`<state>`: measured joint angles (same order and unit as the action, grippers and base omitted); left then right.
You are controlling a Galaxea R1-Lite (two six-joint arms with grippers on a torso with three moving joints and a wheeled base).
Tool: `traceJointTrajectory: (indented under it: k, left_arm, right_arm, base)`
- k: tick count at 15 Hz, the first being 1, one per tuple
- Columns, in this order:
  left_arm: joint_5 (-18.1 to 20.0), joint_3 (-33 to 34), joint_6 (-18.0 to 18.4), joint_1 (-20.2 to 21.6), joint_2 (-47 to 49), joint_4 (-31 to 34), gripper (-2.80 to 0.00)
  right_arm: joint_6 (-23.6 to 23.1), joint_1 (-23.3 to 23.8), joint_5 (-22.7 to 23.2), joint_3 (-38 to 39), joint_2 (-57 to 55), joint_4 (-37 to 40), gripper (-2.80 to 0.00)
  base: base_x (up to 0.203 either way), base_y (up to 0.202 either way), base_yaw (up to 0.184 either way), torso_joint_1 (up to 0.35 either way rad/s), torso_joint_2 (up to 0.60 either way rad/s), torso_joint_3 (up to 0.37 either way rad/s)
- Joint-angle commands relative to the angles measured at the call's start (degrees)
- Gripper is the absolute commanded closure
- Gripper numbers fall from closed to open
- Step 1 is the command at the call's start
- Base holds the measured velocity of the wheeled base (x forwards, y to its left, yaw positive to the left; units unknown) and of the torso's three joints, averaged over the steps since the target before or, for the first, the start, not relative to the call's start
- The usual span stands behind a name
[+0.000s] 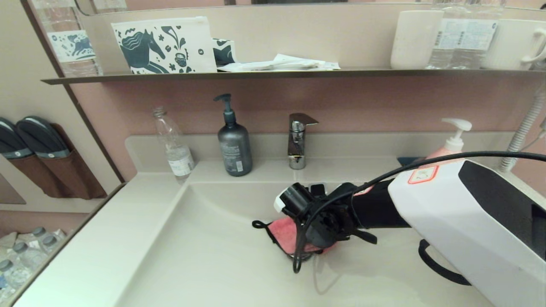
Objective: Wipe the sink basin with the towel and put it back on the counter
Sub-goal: Wipe the sink
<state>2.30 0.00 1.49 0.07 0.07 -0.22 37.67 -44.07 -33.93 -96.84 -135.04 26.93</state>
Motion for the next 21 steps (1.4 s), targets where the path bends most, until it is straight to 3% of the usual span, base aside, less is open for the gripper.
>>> traceJointTrajectory:
  k: [1, 5, 8, 11, 12, 16, 21]
  left_arm:
    - [0.01, 0.00, 0.01, 0.01, 0.01, -0.04, 0.00]
    - [0.01, 0.00, 0.01, 0.01, 0.01, -0.04, 0.00]
    - [-0.02, 0.00, 0.01, 0.01, 0.01, -0.04, 0.00]
    - [0.07, 0.00, 0.01, 0.01, 0.01, -0.04, 0.00]
    - [0.07, 0.00, 0.01, 0.01, 0.01, -0.04, 0.00]
    - [0.00, 0.00, 0.01, 0.01, 0.01, -0.04, 0.00]
    - [-0.02, 0.00, 0.01, 0.01, 0.01, -0.04, 0.00]
  right_arm:
    - [0.95, 0.78, 0.05, 6.88, 4.59, 0.56, 0.00]
    - [2.80, 0.90, 1.67, 17.31, 8.58, 5.31, 0.00]
    - [5.83, -1.34, 9.94, 19.56, 10.20, 5.51, 0.00]
    - [8.64, -3.23, 24.32, 17.55, 11.42, 5.28, 0.00]
    - [9.37, -3.94, 26.43, 16.54, 11.19, 5.25, 0.00]
    - [10.99, -5.82, 32.00, 10.86, 6.38, 0.89, 0.00]
    - [11.20, -9.22, 35.63, 3.49, 1.66, -4.67, 0.00]
  base:
    - [0.000, 0.000, 0.000, 0.000, 0.00, 0.000]
    - [0.000, 0.000, 0.000, 0.000, 0.00, 0.000]
    - [0.000, 0.000, 0.000, 0.000, 0.00, 0.000]
    - [0.000, 0.000, 0.000, 0.000, 0.00, 0.000]
    - [0.000, 0.000, 0.000, 0.000, 0.00, 0.000]
    - [0.000, 0.000, 0.000, 0.000, 0.00, 0.000]
    - [0.000, 0.000, 0.000, 0.000, 0.00, 0.000]
